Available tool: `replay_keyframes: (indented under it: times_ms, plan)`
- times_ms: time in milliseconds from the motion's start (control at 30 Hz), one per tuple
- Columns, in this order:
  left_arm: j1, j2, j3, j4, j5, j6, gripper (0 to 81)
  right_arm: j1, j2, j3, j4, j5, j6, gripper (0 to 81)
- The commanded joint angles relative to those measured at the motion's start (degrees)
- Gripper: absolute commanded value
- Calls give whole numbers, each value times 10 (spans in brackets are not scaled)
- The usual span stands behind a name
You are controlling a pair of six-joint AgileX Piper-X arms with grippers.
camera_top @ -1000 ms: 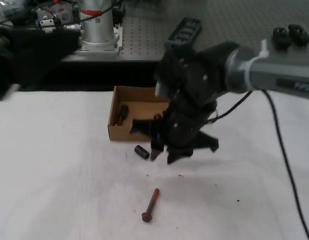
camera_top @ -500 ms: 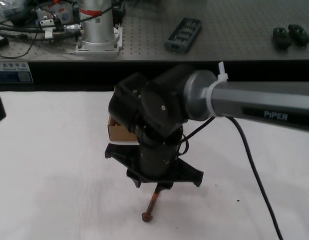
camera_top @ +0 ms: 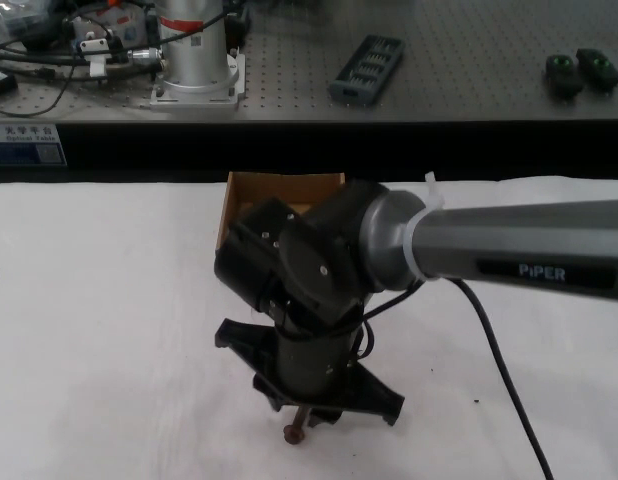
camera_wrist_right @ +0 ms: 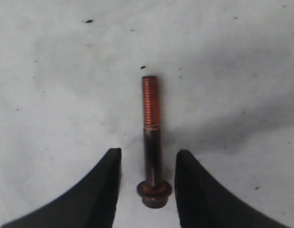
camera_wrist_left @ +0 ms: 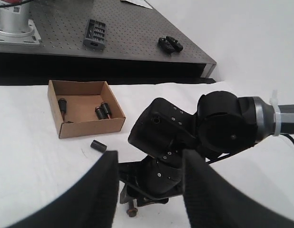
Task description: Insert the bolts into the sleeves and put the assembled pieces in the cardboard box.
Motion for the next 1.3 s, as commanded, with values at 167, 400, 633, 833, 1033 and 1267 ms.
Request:
replay_keyframes:
  times_ms: [167,400,633,833,1033,1267]
  plan:
    - [1,-4,-3,-2,-5,-6,321,-1,-11,17,-20,-10,25,286]
    - [1,-4,-3,-2,-5,-6,321,-2,-11,46,-19,-39,7,286]
    - [1,-4,-3,-2,-5,-6,321,-2,-11,56,-22,-45,-96,83]
    - [1,-4,-3,-2,-6,-6,321,-3,-14,55,-16,-97,-510,34]
    - [1,-4,-3,-2,-6,-6,321,12,-52,57,164,-120,-1055,34]
    - [1,-4,-3,-2,-32,-2,321,10,-128,61,121,-125,-1123,34]
